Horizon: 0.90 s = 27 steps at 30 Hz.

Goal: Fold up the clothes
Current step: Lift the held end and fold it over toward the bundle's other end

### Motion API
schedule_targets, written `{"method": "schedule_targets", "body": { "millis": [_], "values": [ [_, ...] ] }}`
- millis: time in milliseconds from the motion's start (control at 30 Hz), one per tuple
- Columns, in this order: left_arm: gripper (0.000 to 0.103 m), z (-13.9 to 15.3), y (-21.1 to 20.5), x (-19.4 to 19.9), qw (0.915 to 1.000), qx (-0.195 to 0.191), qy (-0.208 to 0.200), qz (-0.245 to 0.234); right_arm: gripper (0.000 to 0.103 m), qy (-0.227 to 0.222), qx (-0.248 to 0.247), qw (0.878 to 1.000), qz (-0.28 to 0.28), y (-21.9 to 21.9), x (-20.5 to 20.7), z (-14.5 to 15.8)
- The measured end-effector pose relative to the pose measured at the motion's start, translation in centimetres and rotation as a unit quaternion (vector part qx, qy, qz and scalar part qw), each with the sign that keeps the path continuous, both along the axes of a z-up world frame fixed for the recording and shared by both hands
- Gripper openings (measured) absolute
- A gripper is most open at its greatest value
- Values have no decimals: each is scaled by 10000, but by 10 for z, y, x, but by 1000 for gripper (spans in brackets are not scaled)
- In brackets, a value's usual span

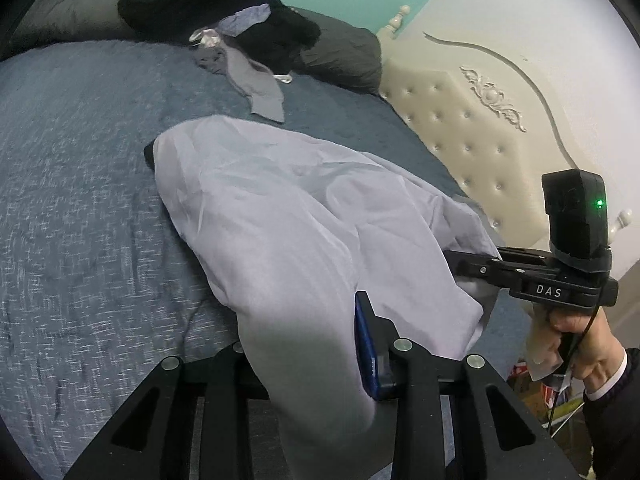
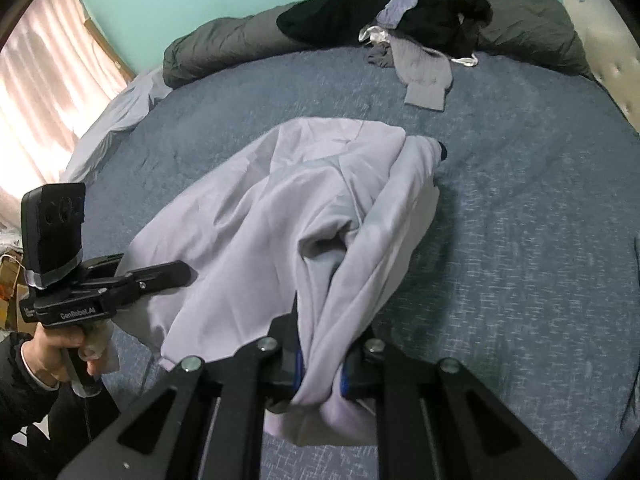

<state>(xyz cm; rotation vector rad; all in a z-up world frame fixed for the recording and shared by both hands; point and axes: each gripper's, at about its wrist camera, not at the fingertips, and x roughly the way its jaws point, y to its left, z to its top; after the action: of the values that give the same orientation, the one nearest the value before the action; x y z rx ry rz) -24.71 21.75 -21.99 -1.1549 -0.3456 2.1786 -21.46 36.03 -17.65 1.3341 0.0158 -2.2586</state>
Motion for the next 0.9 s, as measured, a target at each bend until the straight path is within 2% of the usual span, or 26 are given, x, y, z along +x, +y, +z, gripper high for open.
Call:
{"method": "schedule_targets", "body": {
  "millis": [467,667,900],
  "values": [
    [34,41,62,0,9994,55,235,-249,11,316,23,9993,-179,55,5,41],
    [34,62,107,-9,9984,69,386,-404,11,512,6,9983,-277,93,2,65],
    [34,94,178,-27,9957,141,683,-611,11,856,42,9949,-523,162,-6,104]
  ]
}}
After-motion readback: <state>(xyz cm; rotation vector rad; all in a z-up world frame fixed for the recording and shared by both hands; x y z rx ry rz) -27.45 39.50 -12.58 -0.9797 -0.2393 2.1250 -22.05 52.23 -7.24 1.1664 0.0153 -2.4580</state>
